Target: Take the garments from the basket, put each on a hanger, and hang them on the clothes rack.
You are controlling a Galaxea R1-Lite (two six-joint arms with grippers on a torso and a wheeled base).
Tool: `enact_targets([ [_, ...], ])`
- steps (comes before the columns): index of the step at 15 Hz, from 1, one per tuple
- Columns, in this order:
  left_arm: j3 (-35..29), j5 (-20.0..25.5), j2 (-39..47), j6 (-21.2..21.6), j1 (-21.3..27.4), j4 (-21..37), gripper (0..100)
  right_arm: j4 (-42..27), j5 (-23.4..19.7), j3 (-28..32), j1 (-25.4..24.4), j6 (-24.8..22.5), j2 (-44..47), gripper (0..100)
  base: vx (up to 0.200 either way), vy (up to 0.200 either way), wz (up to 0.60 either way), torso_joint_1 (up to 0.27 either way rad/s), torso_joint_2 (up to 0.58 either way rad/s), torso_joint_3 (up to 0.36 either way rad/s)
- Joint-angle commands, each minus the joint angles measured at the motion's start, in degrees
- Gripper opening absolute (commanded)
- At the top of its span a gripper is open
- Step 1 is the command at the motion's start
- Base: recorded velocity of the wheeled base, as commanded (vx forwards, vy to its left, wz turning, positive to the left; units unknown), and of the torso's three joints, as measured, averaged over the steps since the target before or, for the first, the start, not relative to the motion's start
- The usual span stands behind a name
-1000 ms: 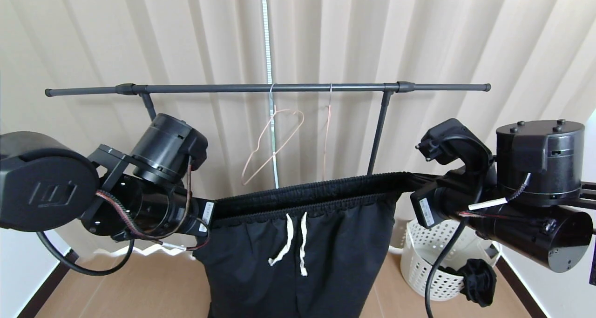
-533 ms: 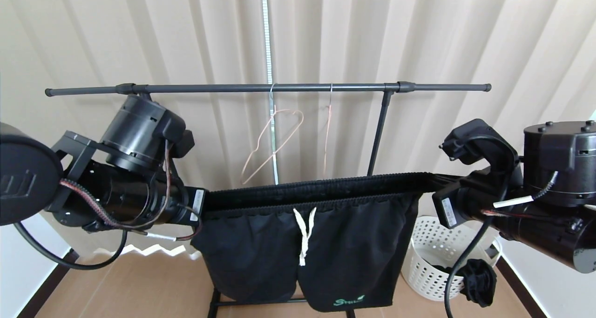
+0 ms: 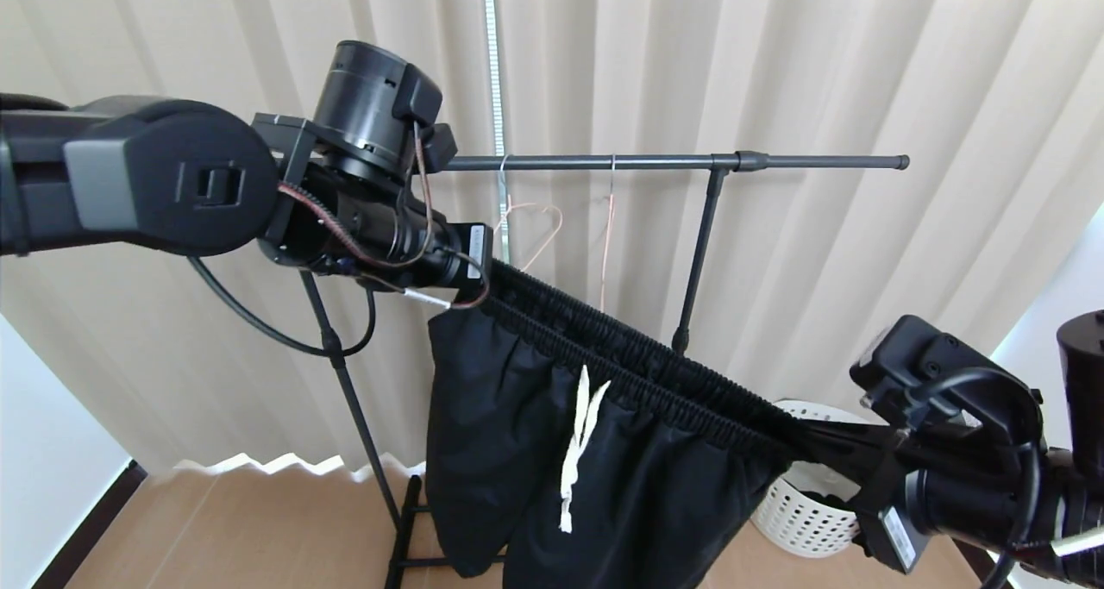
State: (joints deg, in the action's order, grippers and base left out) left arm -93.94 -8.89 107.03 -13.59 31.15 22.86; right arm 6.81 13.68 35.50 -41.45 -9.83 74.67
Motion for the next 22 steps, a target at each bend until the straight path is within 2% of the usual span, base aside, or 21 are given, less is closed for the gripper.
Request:
enact_targets([
  [1,-7.05,0.80,6.35,-0.03,1.11,-0.09,0,0.22,-1.64,-1.66,-6.80,0.77,-0.66,0,0.000,0.000,0.00,0.000,0.00,0.000],
  [4,-11.18,0.89,8.45,-0.12,1.55,-0.09,0,0.66,-1.81,1.94,-19.55,12.20,4.70,0,0.000,0.000,0.00,0.000,0.00,0.000],
  [5,-11.44,0.89,8.63,-0.12,2.16,-0.09,0,0.74,-1.72,3.79,-22.27,15.10,7.33,0,0.000,0.000,0.00,0.000,0.00,0.000],
  [8,-11.26,1.06,8.37,-0.21,3.13,-0.09,0,2.50,-1.37,9.06,-25.44,20.64,13.14,0,0.000,0.000,0.00,0.000,0.00,0.000],
  [9,-11.18,1.06,8.37,-0.21,3.13,-0.09,0,6.02,-0.93,11.26,-26.58,24.24,16.65,0,0.000,0.000,0.00,0.000,0.00,0.000],
  [12,-10.91,1.06,8.10,-0.21,3.22,-0.01,0,9.97,0.12,13.28,-26.67,28.63,19.82,0,0.000,0.000,0.00,0.000,0.00,0.000],
  [15,-10.82,1.06,7.84,-0.21,3.22,0.17,0,9.53,0.47,12.67,-26.32,28.99,17.71,0,0.000,0.000,0.00,0.000,0.00,0.000],
  [18,-9.86,1.06,6.26,0.50,2.78,3.25,0,5.14,8.56,7.22,-21.22,24.24,13.75,0,0.000,0.000,0.00,0.000,0.00,0.000],
  [19,-9.59,1.06,5.47,1.11,2.43,4.83,0,4.35,11.37,5.81,-18.05,22.39,13.49,0,0.000,0.000,0.00,0.000,0.00,0.000],
  [21,-6.61,1.06,2.83,5.68,1.64,8.34,0,4.44,15.77,5.19,-11.11,18.88,14.45,0,0.000,0.000,0.00,0.000,0.00,0.000],
  [22,-4.94,1.15,1.78,6.65,1.64,8.70,0,4.79,16.47,5.55,-9.44,17.91,15.24,0,0.000,0.000,0.00,0.000,0.00,0.000],
])
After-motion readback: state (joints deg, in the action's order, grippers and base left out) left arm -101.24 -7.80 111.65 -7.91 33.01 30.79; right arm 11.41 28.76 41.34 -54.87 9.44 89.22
